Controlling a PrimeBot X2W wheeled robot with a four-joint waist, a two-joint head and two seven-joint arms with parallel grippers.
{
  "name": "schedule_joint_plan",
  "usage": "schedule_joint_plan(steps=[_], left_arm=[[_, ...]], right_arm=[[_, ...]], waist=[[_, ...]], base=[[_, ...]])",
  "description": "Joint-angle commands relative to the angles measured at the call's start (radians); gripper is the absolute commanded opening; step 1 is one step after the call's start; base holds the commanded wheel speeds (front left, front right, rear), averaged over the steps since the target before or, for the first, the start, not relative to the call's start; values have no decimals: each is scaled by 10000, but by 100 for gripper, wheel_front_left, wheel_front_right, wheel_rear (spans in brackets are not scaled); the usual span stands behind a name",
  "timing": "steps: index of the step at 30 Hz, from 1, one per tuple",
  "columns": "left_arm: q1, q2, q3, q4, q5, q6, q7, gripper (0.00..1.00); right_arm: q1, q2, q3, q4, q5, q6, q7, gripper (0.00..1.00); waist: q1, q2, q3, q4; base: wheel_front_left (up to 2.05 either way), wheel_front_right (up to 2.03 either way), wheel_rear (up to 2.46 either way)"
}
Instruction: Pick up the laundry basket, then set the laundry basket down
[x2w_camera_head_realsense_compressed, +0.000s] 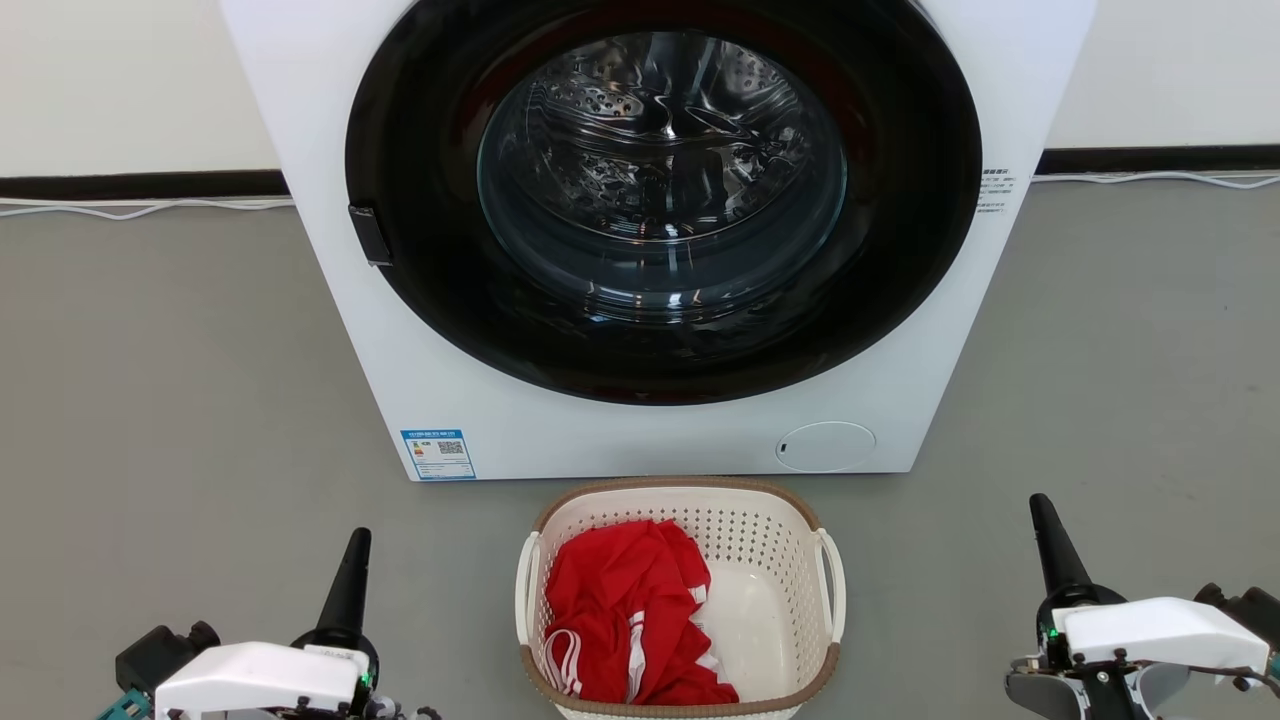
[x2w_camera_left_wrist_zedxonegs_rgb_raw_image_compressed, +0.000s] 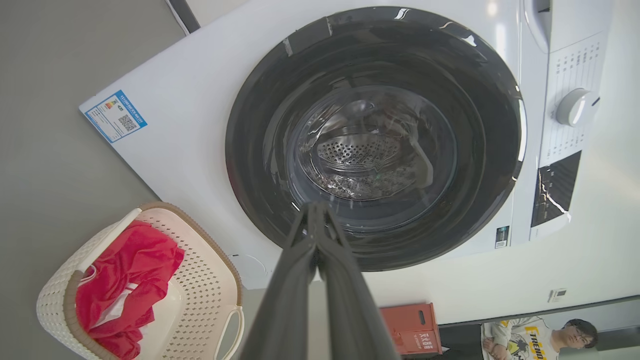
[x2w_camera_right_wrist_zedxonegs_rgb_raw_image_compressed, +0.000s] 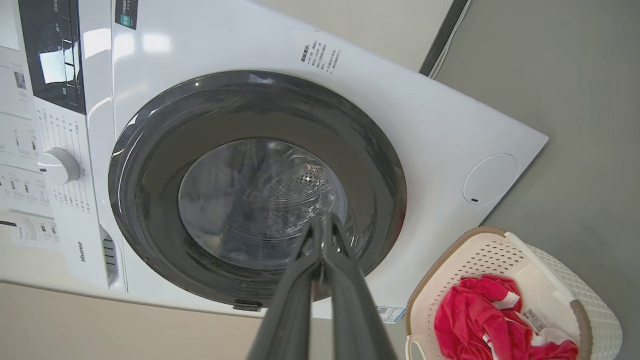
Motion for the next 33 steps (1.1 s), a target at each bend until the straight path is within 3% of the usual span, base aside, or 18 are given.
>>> schedule_joint_plan(steps=[1, 33], left_arm=[[-563, 89, 290, -292, -280, -81, 83, 0], [-698, 96, 754, -332, -3462, -113, 995, 0]], right_arm=[[-290, -38, 122, -341, 289, 54, 121, 0], [-281, -37, -170, -558, 3642, 72, 1034, 0]], waist=[[0, 0, 0, -1], [0, 0, 11, -21]], base=[[0, 0, 0], [0, 0, 0]])
